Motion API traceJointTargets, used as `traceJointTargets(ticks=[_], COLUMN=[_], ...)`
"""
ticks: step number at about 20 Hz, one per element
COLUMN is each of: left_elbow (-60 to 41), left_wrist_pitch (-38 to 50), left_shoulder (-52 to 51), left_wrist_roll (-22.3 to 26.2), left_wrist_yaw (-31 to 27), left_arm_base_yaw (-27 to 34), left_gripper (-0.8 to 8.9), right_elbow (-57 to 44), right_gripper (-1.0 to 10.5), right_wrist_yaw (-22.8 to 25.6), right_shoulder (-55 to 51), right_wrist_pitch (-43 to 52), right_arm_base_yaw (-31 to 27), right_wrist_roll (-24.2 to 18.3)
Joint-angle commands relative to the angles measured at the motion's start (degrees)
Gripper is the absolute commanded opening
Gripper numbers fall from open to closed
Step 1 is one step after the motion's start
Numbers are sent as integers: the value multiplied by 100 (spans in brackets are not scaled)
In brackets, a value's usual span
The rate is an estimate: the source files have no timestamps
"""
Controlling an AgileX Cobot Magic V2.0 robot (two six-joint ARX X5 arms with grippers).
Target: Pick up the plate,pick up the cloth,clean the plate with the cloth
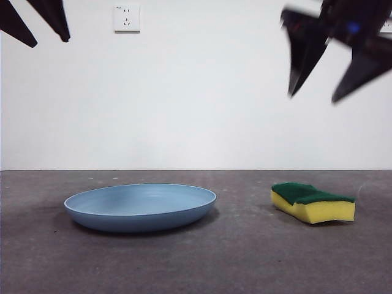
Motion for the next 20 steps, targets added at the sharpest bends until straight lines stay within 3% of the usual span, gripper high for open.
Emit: traceJointTargets(ticks=[1,3,8,13,16,20], left_elbow=[-24,-24,-385,-1853,-2990,-3681], left_wrist_pitch=[-13,15,826,1856,2846,3121], left_shoulder=[7,-13,-728,-2179,-3095,-3672], left_wrist_roll=[92,94,127,48,-258,-472], left_wrist_yaw=[52,219,-138,-1003,-1220,-1427], left_arm_base_yaw=[-24,-96,-673,-1213,-1408,-1561], left_gripper=[-8,-8,-8,-8,-8,-8], right_elbow=[-28,-31,-151,-772,-1294,-1834], right_gripper=[-10,-11,-11,-11,-11,-11], right_wrist_yaw=[-7,-7,57,496,702,831], right_shoulder=[-444,-787,-1764,-2990,-3679,-4183], right_wrist_pitch=[-2,-2,275,791,942,1025], right_arm_base_yaw=[15,15,199,428,533,619], right_wrist_roll=[44,-63,-240,-269,-247,-210])
